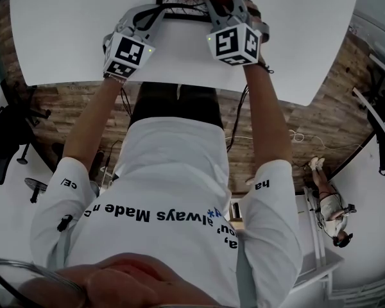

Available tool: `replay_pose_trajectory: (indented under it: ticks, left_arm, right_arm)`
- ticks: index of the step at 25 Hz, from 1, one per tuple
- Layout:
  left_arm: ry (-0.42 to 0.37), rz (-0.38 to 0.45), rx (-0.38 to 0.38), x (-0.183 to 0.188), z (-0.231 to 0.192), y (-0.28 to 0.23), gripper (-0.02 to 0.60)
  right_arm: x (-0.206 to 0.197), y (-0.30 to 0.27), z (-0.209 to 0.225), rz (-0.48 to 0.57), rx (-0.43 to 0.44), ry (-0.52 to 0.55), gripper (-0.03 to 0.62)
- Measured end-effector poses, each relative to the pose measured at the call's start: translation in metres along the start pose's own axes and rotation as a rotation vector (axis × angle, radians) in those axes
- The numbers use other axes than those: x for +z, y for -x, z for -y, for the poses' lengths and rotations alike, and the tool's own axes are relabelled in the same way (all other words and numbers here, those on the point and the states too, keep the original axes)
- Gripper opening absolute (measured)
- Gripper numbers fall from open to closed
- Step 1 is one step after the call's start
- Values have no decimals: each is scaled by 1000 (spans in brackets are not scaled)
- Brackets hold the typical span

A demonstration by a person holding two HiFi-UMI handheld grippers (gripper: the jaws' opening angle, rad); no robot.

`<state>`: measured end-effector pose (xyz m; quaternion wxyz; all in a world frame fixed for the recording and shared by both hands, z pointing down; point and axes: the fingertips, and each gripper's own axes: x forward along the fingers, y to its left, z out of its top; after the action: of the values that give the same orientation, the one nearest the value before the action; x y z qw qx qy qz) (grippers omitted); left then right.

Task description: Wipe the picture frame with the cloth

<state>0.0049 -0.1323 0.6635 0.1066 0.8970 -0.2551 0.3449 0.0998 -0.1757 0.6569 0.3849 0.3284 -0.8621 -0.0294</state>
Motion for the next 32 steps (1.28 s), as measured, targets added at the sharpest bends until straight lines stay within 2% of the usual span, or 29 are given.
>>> replay_pose_trajectory:
  ticks: [16, 19, 21, 23, 25, 29, 32]
  left_arm:
    - [2, 11, 19, 2, 7, 0, 3]
    - [3, 1, 16, 0, 6, -1, 3]
    - [-6, 10, 23, 1, 3, -2, 3]
    - [-8, 46, 45, 8, -1, 5, 3]
    - [24, 94, 63, 23, -4, 22, 3]
    - [112, 213, 57, 69, 4, 70, 3]
    - [137, 312, 56, 112, 14, 110, 3]
  right_arm:
    - [-9, 50, -87, 3, 71, -103, 31]
    - [-7, 51, -87, 3, 66, -120, 31]
    - [1, 54, -76, 19, 44, -168, 31]
    - [13, 61, -61, 47, 12, -241, 31]
    - [30, 75, -44, 86, -24, -315, 31]
    - [73, 118, -13, 159, -97, -414, 31]
    - [106, 152, 2, 211, -129, -460, 31]
